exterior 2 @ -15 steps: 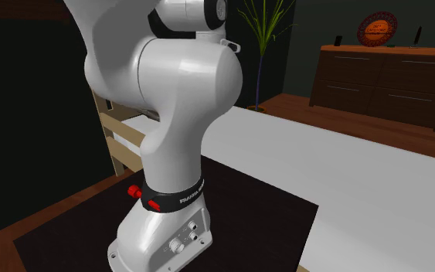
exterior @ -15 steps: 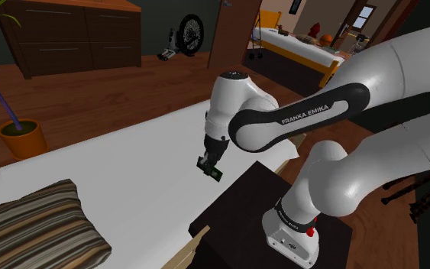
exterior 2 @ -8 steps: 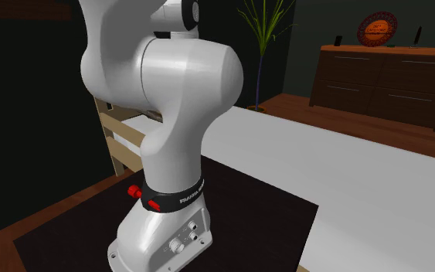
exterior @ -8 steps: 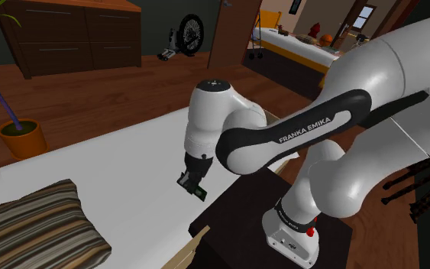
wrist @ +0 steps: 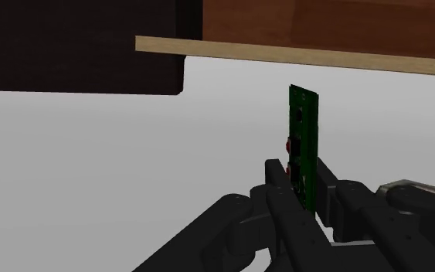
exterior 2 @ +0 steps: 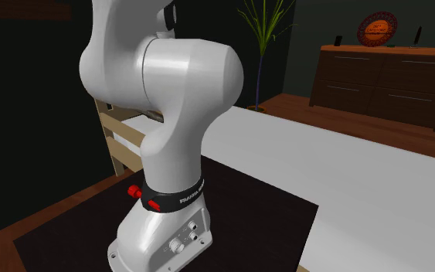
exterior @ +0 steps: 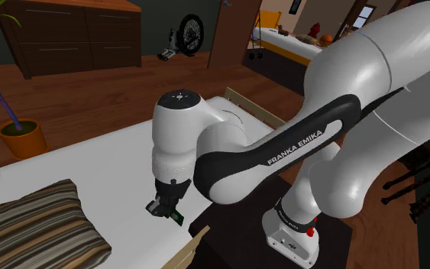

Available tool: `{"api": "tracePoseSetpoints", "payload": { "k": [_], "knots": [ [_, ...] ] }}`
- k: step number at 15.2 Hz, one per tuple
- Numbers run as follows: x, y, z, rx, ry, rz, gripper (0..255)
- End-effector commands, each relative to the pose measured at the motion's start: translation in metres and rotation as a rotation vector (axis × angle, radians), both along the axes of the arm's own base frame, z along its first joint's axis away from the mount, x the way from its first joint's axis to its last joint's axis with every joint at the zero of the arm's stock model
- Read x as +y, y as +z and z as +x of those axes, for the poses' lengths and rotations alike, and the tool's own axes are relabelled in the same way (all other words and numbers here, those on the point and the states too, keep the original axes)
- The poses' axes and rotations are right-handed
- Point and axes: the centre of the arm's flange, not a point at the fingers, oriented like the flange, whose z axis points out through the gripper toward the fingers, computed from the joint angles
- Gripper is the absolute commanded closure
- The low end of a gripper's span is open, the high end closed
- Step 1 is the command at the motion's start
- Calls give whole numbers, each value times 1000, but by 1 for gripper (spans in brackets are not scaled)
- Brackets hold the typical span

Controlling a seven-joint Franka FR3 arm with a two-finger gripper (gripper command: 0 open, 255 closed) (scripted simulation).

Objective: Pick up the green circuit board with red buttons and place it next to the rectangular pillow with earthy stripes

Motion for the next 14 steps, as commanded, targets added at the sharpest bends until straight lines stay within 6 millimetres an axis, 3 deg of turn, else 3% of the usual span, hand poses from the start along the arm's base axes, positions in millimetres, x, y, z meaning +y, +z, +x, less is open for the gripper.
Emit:
{"api": "tracePoseSetpoints", "payload": {
  "k": [1,10,14],
  "knots": [
    [30,-1,-4,1,-2,1,255],
    [148,-1,-19,1,-2,1,255],
    [155,-17,-20,1,-2,1,255]
  ]
}}
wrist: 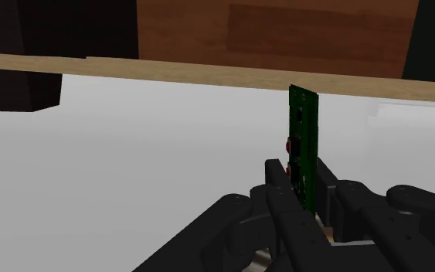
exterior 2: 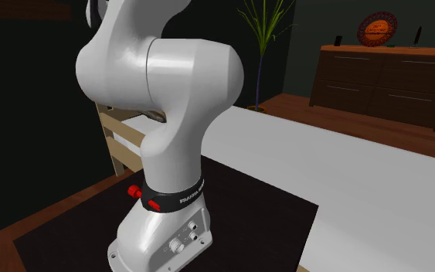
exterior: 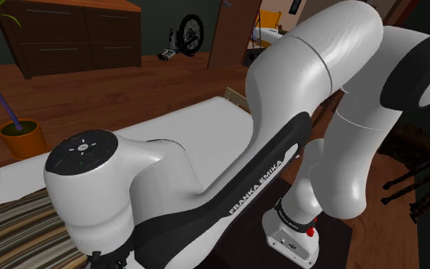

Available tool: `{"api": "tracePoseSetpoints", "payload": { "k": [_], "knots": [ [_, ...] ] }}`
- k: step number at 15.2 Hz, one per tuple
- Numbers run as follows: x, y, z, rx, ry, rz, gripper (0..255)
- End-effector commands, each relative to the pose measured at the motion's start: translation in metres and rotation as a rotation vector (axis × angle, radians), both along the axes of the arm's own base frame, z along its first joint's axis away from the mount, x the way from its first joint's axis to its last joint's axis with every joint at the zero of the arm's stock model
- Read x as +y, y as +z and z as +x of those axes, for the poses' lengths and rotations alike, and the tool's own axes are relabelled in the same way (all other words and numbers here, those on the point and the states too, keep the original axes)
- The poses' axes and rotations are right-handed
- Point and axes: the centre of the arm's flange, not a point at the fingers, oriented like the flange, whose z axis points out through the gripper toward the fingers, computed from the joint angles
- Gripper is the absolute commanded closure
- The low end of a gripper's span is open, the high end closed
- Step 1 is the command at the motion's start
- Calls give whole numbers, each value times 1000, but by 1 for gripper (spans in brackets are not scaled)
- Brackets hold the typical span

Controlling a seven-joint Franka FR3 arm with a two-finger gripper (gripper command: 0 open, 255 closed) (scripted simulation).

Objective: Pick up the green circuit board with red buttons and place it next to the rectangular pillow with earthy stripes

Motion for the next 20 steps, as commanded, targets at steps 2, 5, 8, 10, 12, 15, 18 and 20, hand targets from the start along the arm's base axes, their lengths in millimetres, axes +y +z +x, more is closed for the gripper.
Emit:
{"api": "tracePoseSetpoints", "payload": {
  "k": [2,5,8,10,12,15,18,20],
  "knots": [
    [1,-15,0,0,0,0,255],
    [1,-31,0,0,0,0,255],
    [1,-47,0,0,0,0,255],
    [1,-57,0,0,0,0,255],
    [1,-68,0,0,0,0,255],
    [1,-83,0,0,0,0,255],
    [1,-99,0,0,0,0,255],
    [1,-110,0,0,0,0,255]
  ]
}}
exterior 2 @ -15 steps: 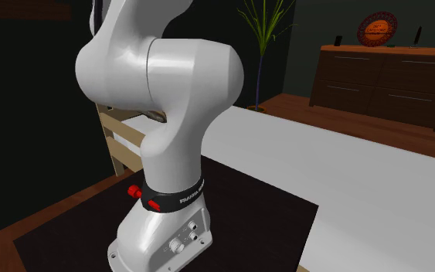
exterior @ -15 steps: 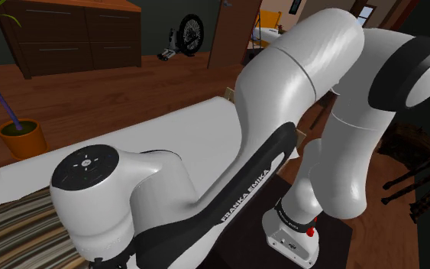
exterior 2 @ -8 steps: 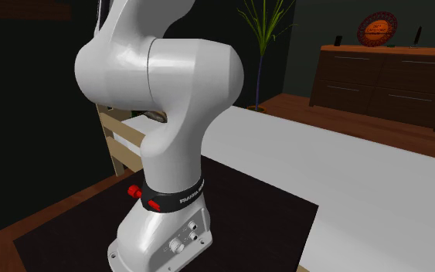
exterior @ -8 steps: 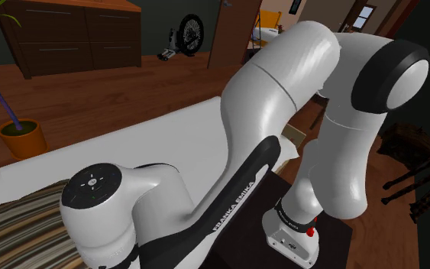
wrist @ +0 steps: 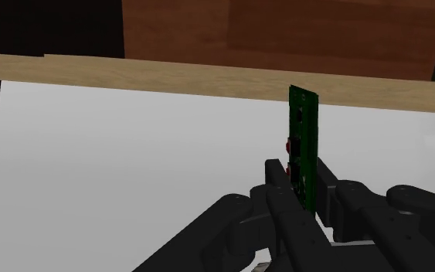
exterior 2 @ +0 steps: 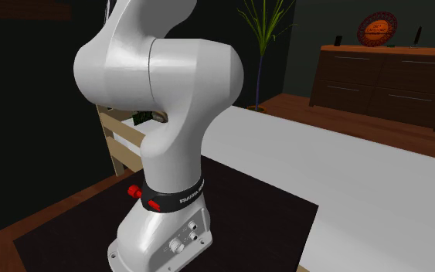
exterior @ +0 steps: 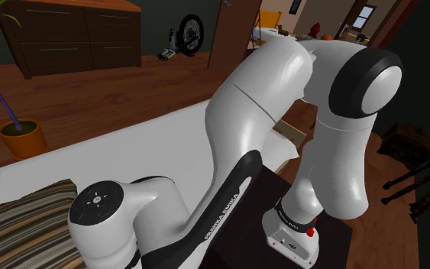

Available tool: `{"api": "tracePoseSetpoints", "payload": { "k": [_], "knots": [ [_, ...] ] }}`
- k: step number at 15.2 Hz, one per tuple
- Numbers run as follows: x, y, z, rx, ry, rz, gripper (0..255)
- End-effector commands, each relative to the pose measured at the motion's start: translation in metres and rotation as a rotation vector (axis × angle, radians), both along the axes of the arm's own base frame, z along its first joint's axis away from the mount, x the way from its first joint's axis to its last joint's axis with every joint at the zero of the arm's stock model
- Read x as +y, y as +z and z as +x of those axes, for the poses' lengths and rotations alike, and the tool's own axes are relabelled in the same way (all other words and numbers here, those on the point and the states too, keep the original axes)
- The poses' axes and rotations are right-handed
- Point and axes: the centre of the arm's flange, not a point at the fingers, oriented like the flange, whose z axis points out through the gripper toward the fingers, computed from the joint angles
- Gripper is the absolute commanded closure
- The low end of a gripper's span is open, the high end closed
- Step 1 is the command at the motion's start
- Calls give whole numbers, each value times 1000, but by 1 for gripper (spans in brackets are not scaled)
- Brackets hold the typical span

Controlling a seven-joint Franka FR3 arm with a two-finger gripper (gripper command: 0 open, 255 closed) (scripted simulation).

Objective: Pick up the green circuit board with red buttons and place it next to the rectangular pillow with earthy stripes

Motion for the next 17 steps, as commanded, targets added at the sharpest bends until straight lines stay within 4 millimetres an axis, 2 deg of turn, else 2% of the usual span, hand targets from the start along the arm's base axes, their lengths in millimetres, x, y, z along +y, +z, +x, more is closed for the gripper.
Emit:
{"api": "tracePoseSetpoints", "payload": {
  "k": [1,11,17],
  "knots": [
    [0,-10,-1,0,0,0,255],
    [0,-63,-1,0,0,0,255],
    [0,-66,-1,0,0,0,255]
  ]
}}
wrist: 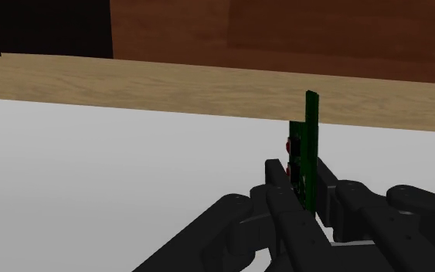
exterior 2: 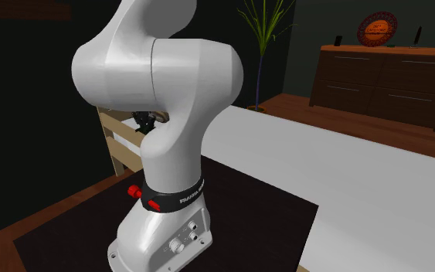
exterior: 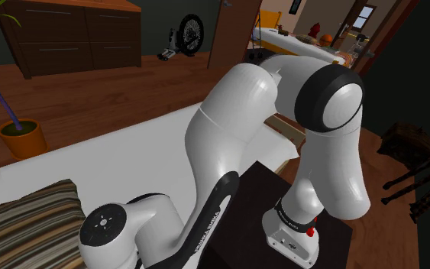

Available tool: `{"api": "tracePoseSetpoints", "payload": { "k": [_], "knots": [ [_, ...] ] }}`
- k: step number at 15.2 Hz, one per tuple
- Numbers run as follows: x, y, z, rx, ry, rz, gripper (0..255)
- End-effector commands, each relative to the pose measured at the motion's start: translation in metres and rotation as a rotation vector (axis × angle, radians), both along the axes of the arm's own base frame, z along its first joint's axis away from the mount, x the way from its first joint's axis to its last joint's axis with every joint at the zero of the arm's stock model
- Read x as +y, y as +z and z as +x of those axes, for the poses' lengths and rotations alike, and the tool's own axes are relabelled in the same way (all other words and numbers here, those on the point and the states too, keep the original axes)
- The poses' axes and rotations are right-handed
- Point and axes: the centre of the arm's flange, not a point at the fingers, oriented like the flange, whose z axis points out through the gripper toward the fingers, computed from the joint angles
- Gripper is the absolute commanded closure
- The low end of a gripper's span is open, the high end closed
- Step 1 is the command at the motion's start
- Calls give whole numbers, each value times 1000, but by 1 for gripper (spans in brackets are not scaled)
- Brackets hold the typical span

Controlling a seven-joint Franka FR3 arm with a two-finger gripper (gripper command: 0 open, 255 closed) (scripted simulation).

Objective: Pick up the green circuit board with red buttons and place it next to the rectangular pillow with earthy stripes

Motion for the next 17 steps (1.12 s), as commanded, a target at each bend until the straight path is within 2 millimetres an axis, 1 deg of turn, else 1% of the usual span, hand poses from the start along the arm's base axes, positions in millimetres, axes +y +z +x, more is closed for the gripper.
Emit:
{"api": "tracePoseSetpoints", "payload": {
  "k": [1,2,3,8,11,12,17],
  "knots": [
    [0,0,0,0,0,0,255],
    [0,0,0,0,0,0,255],
    [0,0,0,0,0,0,0],
    [0,0,0,0,0,0,0],
    [0,39,2,0,0,0,0],
    [0,50,2,0,0,0,0],
    [0,50,2,0,0,0,0]
  ]
}}
